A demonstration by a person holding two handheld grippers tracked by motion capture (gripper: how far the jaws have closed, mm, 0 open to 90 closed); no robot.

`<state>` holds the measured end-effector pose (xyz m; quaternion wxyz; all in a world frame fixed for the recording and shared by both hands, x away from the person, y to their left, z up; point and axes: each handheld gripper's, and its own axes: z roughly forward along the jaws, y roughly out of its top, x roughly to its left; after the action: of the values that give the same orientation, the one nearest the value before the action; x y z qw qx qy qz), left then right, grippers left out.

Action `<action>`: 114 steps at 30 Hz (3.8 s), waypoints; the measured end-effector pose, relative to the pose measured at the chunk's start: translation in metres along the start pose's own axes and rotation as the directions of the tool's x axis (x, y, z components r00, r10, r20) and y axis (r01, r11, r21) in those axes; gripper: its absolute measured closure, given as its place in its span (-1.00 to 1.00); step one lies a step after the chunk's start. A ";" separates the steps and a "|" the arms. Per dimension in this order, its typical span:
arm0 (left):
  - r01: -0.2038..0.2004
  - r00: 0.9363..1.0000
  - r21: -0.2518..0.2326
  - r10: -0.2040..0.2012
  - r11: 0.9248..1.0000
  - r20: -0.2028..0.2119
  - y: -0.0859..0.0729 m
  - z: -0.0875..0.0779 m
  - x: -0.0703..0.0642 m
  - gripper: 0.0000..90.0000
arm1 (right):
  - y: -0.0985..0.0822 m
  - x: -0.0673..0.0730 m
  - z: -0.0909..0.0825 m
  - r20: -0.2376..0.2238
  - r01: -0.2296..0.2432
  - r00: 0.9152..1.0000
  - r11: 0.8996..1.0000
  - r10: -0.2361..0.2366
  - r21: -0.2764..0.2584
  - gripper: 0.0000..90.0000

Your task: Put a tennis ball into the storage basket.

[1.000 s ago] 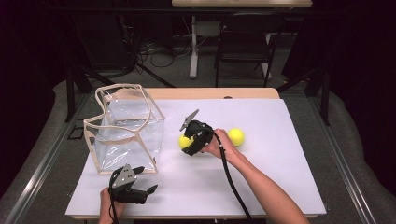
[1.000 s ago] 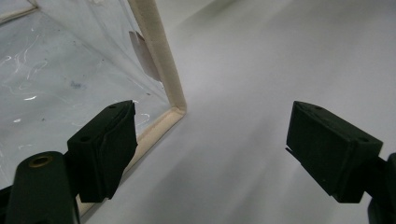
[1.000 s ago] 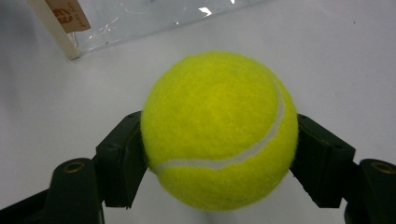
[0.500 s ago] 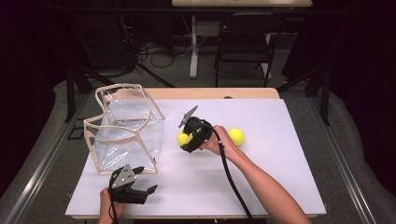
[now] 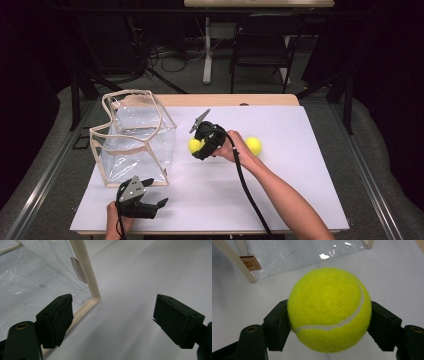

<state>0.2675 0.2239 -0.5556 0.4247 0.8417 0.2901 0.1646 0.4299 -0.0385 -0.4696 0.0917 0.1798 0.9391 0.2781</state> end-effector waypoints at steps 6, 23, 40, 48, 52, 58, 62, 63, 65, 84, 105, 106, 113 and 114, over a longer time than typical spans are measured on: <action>-0.001 1.000 -0.002 0.001 1.000 -0.002 0.000 0.000 0.000 -0.64 | 0.004 -0.001 -0.002 -0.001 0.008 1.000 1.000 -0.008 -0.002 -0.40; -0.005 1.000 0.003 0.005 1.000 -0.003 0.000 0.000 0.000 -0.64 | 0.018 -0.005 -0.007 -0.005 0.031 1.000 1.000 -0.031 0.001 -0.40; -0.002 1.000 -0.002 0.002 1.000 -0.006 0.000 -0.001 0.000 -0.64 | 0.032 -0.007 -0.016 0.001 0.054 0.999 0.999 -0.054 0.004 -0.40; -0.001 1.000 -0.004 0.001 1.000 -0.005 0.000 -0.002 0.000 -0.64 | 0.037 -0.009 -0.019 0.002 0.062 0.998 0.998 -0.062 0.004 -0.40; 0.001 1.000 -0.005 -0.001 1.000 -0.004 0.000 -0.002 -0.001 -0.64 | 0.039 -0.009 -0.021 0.006 0.068 0.998 0.998 -0.068 0.006 -0.40; 0.001 1.000 -0.005 -0.001 1.000 -0.004 0.000 -0.002 -0.001 -0.64 | 0.044 -0.010 -0.025 0.010 0.073 0.997 0.997 -0.073 0.002 -0.40; 0.001 1.000 -0.006 -0.002 1.000 -0.006 0.000 -0.002 -0.001 -0.64 | 0.047 -0.010 -0.027 0.009 0.074 0.997 0.997 -0.074 0.001 -0.40; 0.002 1.000 -0.009 -0.002 1.000 -0.007 0.000 -0.002 -0.001 -0.64 | 0.048 -0.010 -0.027 0.008 0.075 0.997 0.997 -0.075 0.000 -0.40; 0.000 1.000 -0.010 0.000 1.000 -0.008 0.000 -0.002 -0.001 -0.64 | 0.050 -0.011 -0.028 0.006 0.076 0.997 0.997 -0.076 -0.004 -0.40; 0.001 1.000 -0.010 -0.001 1.000 -0.008 0.001 -0.002 -0.001 -0.64 | 0.061 -0.016 -0.037 0.016 0.079 0.997 0.997 -0.079 -0.009 -0.40; -0.001 1.000 -0.013 0.001 1.000 -0.010 0.000 -0.002 -0.001 -0.64 | 0.080 -0.019 -0.048 0.019 0.086 0.996 0.996 -0.085 -0.033 -0.40; -0.001 1.000 -0.012 0.001 1.000 -0.010 0.000 -0.002 0.000 -0.64 | 0.081 -0.019 -0.048 0.019 0.086 0.996 0.996 -0.085 -0.030 -0.40; -0.001 1.000 -0.013 0.001 1.000 -0.010 0.000 -0.002 -0.001 -0.64 | 0.088 -0.018 -0.052 0.025 0.096 0.995 0.995 -0.095 -0.035 -0.40; -0.002 1.000 -0.013 0.001 1.000 -0.010 0.000 -0.002 -0.001 -0.64 | 0.089 -0.019 -0.053 0.026 0.098 0.995 0.994 -0.098 -0.037 -0.40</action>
<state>0.2660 0.2246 -0.5540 0.4287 0.8382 0.2905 0.1712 0.4583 -0.0023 -0.3748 0.1200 0.1350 0.9401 0.2890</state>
